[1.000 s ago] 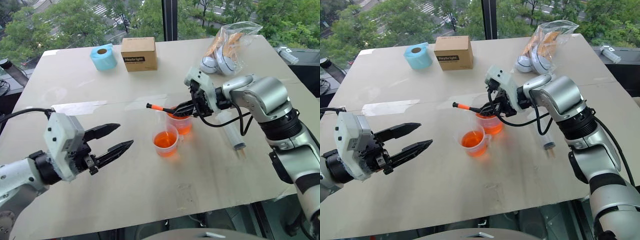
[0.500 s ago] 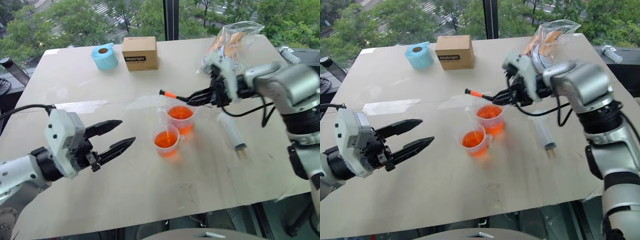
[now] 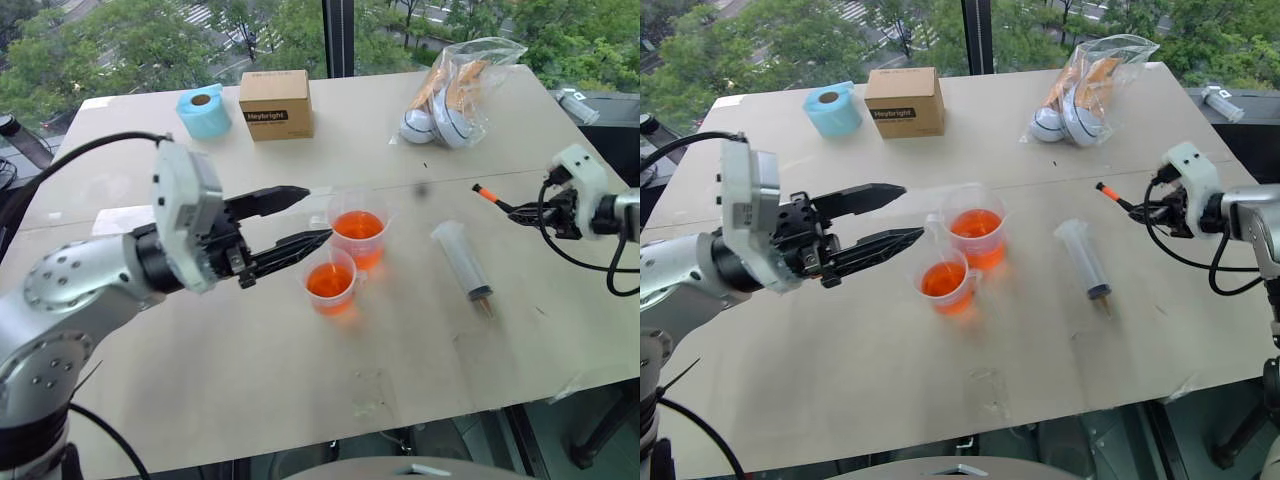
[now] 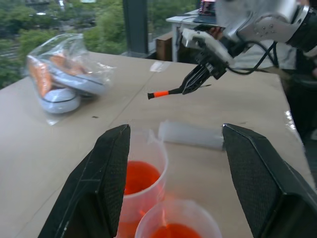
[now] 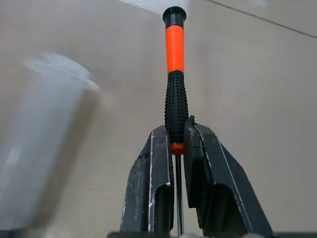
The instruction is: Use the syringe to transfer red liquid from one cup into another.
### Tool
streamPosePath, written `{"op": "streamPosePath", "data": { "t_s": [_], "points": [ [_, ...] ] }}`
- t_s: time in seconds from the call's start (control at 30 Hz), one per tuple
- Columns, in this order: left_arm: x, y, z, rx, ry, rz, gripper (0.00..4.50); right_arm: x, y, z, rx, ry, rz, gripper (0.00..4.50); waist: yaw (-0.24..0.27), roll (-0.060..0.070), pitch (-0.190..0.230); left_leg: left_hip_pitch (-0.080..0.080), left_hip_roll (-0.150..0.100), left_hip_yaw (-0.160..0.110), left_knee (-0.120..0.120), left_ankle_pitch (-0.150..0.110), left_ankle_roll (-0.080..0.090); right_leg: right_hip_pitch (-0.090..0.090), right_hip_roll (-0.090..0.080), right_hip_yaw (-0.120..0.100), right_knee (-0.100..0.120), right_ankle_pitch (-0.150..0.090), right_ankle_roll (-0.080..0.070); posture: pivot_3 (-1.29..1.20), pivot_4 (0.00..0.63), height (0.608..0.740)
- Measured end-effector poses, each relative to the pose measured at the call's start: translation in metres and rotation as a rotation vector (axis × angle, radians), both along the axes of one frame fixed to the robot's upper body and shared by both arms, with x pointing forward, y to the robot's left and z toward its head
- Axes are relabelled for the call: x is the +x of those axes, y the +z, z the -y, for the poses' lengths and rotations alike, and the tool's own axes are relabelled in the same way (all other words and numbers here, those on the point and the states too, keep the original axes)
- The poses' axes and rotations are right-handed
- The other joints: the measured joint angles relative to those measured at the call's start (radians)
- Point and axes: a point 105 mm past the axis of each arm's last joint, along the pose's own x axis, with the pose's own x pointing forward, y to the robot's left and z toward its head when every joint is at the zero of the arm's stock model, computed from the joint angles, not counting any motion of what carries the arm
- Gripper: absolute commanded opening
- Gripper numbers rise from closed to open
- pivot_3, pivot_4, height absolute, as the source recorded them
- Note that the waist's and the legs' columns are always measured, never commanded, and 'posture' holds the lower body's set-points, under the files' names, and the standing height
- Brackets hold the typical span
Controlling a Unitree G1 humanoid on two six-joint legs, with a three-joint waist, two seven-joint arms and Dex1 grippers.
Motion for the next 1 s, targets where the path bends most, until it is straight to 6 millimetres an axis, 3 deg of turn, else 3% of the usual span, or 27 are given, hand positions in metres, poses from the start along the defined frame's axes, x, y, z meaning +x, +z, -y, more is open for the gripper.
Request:
{"op": "streamPosePath", "data": {
  "t_s": [0.13,0.23,0.27,0.43,0.6,0.7,0.73,1.0],
  "points": [
    [0.005,-0.009,-0.001,0.059,-0.023,-0.037,2.99,0.001,-0.007,0.015,-0.053,-0.039,0.05,2.68,0.002,0.0,0.0,0.0,0.0,0.0,0.002,0.0,0.0,0.0,0.005,0.0,0.001,0.0,0.0,0.0,0.15,0.74],
    [0.008,-0.008,-0.006,0.094,-0.027,-0.036,2.99,0.001,0.0,0.017,-0.045,-0.05,0.094,4.23,0.006,0.0,0.0,0.0,0.0,0.0,0.002,0.0,0.0,0.0,0.005,0.0,0.001,0.0,0.0,0.0,0.15,0.74],
    [0.008,-0.008,-0.007,0.107,-0.029,-0.036,2.99,0.001,0.005,0.017,-0.037,-0.05,0.109,4.46,0.008,0.0,0.0,0.0,0.0,0.0,0.003,0.0,0.0,0.0,0.005,0.0,0.001,0.0,0.0,0.0,0.15,0.74],
    [0.005,-0.009,-0.012,0.146,-0.044,-0.048,2.99,-0.008,0.024,-0.021,0.118,-0.004,0.107,4.46,0.006,0.0,0.0,0.0,0.001,-0.001,0.003,0.0,0.0,0.0,0.004,0.0,0.001,0.0,0.0,0.0,0.15,0.74],
    [-0.006,-0.007,-0.012,0.199,-0.107,-0.048,2.99,-0.038,0.01,-0.083,0.207,0.092,-0.178,4.46,0.012,0.0,0.0,-0.001,0.001,-0.002,0.003,0.0,0.0,0.001,0.005,-0.001,0.001,0.0,0.0,0.0,0.15,0.74],
    [-0.006,-0.007,-0.012,0.203,-0.116,-0.046,2.99,-0.041,0.01,-0.092,0.213,0.105,-0.216,4.46,0.018,-0.001,-0.001,-0.001,0.0,-0.003,0.005,0.0,0.0,0.002,0.004,-0.001,0.001,0.0,0.0,0.0,0.15,0.74],
    [-0.004,-0.011,-0.01,0.217,-0.126,-0.041,2.99,-0.025,0.007,-0.11,0.19,0.077,-0.239,4.46,0.007,-0.002,-0.001,0.0,-0.001,-0.001,0.005,0.0,0.0,0.001,0.005,0.0,0.003,0.0,0.001,0.0,0.15,0.74],
    [-0.002,-0.011,-0.001,0.202,-0.144,-0.015,2.99,-0.002,-0.011,-0.116,0.057,-0.018,-0.327,4.46,0.006,-0.002,-0.001,-0.002,0.0,-0.002,0.005,0.0,0.0,0.001,0.006,-0.001,0.002,0.0,0.001,0.0,0.15,0.74]
  ]
}}
